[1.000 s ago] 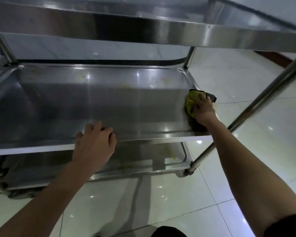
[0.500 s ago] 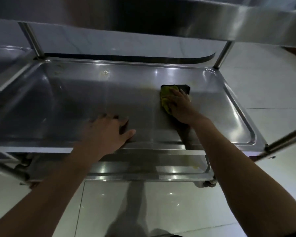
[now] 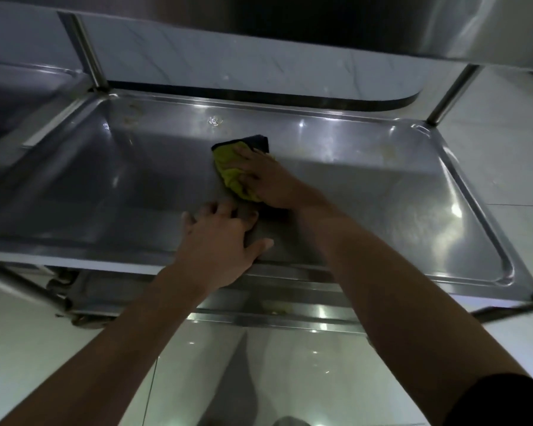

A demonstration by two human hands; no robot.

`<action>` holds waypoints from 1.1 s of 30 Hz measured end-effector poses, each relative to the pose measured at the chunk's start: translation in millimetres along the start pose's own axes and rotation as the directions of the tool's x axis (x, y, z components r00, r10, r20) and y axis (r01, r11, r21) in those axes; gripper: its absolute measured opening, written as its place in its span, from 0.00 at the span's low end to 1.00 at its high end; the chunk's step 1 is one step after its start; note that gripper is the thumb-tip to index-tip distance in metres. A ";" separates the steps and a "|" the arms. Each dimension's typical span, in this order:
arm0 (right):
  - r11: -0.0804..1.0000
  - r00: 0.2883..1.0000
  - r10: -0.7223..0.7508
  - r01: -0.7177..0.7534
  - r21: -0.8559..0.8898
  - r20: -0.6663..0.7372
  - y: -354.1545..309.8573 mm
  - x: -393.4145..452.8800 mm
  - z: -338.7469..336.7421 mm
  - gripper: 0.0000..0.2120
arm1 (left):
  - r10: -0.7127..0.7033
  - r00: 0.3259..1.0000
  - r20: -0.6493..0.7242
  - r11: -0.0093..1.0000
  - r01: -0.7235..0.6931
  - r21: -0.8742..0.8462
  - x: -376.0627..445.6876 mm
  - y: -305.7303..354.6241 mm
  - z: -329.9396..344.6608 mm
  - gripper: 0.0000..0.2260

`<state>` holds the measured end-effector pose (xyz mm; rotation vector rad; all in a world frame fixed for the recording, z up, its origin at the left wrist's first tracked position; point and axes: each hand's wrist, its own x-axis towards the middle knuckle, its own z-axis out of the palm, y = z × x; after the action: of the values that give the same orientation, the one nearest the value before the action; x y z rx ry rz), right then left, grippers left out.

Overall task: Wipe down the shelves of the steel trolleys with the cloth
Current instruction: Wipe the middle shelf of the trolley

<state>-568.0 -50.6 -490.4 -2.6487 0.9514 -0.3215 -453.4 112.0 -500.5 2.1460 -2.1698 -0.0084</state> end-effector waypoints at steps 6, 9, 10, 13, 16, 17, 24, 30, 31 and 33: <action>0.963 0.958 0.261 -0.249 0.107 -0.119 59.2 -95.0 -49.1 0.18 | -0.020 0.999 0.035 0.999 0.021 -0.035 5.4 2.3 5.3 0.29; 0.857 0.843 0.497 -0.514 -0.037 -0.207 104.2 -156.6 -72.3 0.22 | -0.038 0.999 0.032 0.998 0.040 -0.056 8.9 0.9 5.7 0.29; 0.823 0.813 0.537 -0.564 -0.072 -0.225 115.8 -178.8 -79.0 0.22 | -0.032 0.999 0.026 0.998 0.034 -0.051 8.9 1.3 6.5 0.29; 0.746 0.741 0.610 -0.657 -0.111 -0.280 138.2 -236.3 -93.1 0.21 | -0.036 0.998 0.059 0.999 0.038 -0.032 8.0 4.1 5.1 0.28; 0.692 0.694 0.667 -0.712 -0.120 -0.271 143.7 -262.1 -95.3 0.22 | -0.069 0.993 0.095 0.994 0.076 -0.080 4.8 20.0 -7.0 0.22; 0.683 0.694 0.672 -0.716 -0.148 -0.257 142.9 -264.7 -94.9 0.22 | -0.034 0.997 0.069 0.993 0.042 -0.111 -1.3 32.0 -10.8 0.20; 0.683 0.719 0.670 -0.695 -0.224 -0.187 126.0 -292.5 -99.2 0.23 | 0.172 0.984 -0.047 0.984 -0.174 -0.047 -53.2 101.6 -2.0 0.21; 0.693 0.706 0.670 -0.706 -0.147 -0.231 83.5 -338.9 -88.2 0.24 | 0.094 0.993 -0.069 0.989 -0.101 -0.109 -59.8 112.5 -2.5 0.19; 0.692 0.701 0.675 -0.710 -0.134 -0.231 77.6 -344.6 -85.5 0.24 | 0.088 0.994 -0.062 0.988 -0.095 -0.118 -60.2 112.9 -3.7 0.19; 0.698 0.702 0.671 -0.707 -0.116 -0.238 66.3 -354.3 -81.1 0.23 | 0.090 0.995 -0.044 0.988 -0.095 -0.120 -60.6 112.8 -6.5 0.19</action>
<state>-898.8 113.3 -476.2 -2.2016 2.0452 -0.2853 -565.0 174.4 -490.1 1.9629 -2.1844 -0.0909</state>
